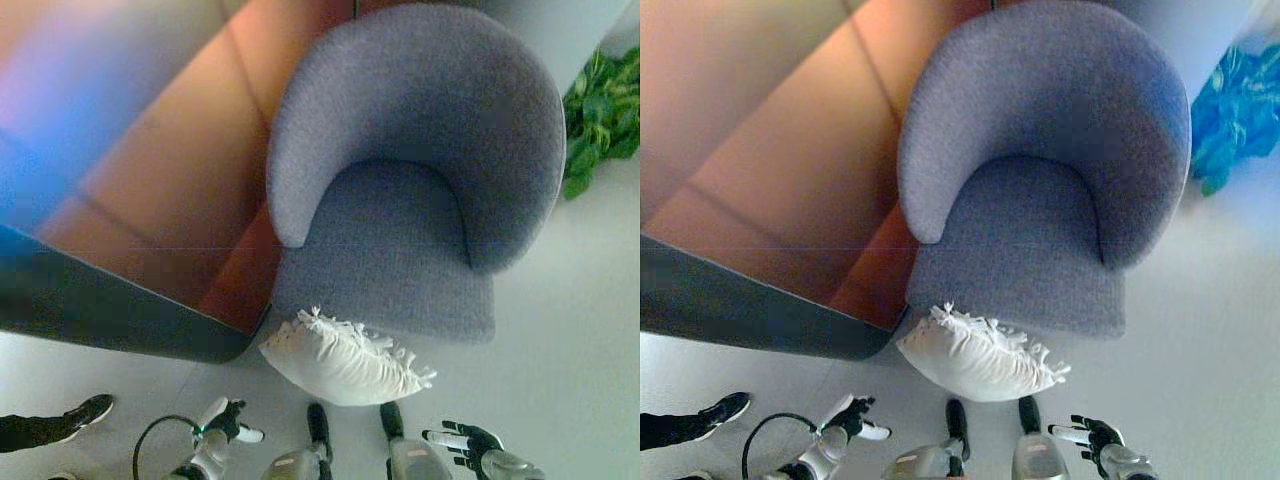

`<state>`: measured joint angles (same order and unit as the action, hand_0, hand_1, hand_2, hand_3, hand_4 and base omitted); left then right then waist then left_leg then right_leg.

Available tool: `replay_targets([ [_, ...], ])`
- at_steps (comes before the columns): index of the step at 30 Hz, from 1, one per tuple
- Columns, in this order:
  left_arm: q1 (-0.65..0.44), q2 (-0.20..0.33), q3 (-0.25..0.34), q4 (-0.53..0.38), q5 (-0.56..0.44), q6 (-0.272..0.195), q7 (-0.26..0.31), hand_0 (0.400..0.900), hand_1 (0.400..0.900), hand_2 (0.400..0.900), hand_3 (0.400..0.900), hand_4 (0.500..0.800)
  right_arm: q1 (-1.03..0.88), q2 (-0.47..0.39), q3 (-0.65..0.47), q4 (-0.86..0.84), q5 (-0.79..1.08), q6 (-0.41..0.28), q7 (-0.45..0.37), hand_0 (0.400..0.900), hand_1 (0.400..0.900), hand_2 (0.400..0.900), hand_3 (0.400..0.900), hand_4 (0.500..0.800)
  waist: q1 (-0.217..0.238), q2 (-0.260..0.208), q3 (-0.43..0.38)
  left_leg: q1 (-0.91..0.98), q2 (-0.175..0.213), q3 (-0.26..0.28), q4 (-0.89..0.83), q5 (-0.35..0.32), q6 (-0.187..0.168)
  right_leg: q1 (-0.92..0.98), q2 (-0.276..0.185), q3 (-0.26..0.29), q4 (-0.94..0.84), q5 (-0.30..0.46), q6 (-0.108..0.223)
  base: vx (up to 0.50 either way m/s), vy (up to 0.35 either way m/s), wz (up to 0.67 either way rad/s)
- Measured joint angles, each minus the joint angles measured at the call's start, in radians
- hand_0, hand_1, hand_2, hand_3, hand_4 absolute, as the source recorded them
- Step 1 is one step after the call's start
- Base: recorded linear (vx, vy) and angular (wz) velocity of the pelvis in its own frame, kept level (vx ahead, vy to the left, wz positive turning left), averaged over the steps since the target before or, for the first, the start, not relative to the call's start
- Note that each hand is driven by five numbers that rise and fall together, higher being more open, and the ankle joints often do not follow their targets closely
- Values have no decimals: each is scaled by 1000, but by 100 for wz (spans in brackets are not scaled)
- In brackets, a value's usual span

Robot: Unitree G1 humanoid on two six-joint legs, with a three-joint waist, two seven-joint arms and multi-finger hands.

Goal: Pick up the pillow and put it on the sofa.

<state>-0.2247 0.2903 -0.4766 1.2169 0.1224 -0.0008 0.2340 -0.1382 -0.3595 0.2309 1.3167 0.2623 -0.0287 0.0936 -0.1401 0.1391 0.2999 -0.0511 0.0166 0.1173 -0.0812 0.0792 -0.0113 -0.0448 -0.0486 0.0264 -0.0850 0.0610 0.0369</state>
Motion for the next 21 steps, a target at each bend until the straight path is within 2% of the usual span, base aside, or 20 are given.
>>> replay_targets([
  [4,-86,40,0,-18,-7,0,15,900,900,900,900,800,-3,-17,1,-22,0,-9,7,900,900,900,900,800,-28,11,42,-18,-1,11,0,1,1,-33,1,33,0,12,7,-50,54,-14],
  [6,-132,49,0,-19,-15,2,20,900,900,900,900,800,-15,-25,2,-26,0,-19,8,900,900,900,900,800,-48,15,59,-36,-2,18,0,5,6,-53,1,40,0,22,8,-68,31,-14],
  [9,-203,55,1,-18,-43,3,20,900,900,900,900,800,-30,-35,13,-54,1,-26,9,900,900,900,900,800,-54,11,91,-56,-3,36,0,10,11,-82,2,60,0,35,13,-69,14,-14],
  [12,-282,66,1,-16,-71,4,19,900,900,900,900,800,-65,-38,41,-65,9,-26,21,900,900,900,900,800,-55,-8,124,-84,-4,59,0,17,13,-118,3,82,1,51,15,-69,-12,-9],
  [21,-436,109,1,28,-150,11,19,900,900,900,900,800,-161,-37,79,-101,58,-28,24,900,900,900,900,800,-102,-62,195,-189,-9,83,0,39,23,-245,0,95,30,69,24,-87,4,-8],
])
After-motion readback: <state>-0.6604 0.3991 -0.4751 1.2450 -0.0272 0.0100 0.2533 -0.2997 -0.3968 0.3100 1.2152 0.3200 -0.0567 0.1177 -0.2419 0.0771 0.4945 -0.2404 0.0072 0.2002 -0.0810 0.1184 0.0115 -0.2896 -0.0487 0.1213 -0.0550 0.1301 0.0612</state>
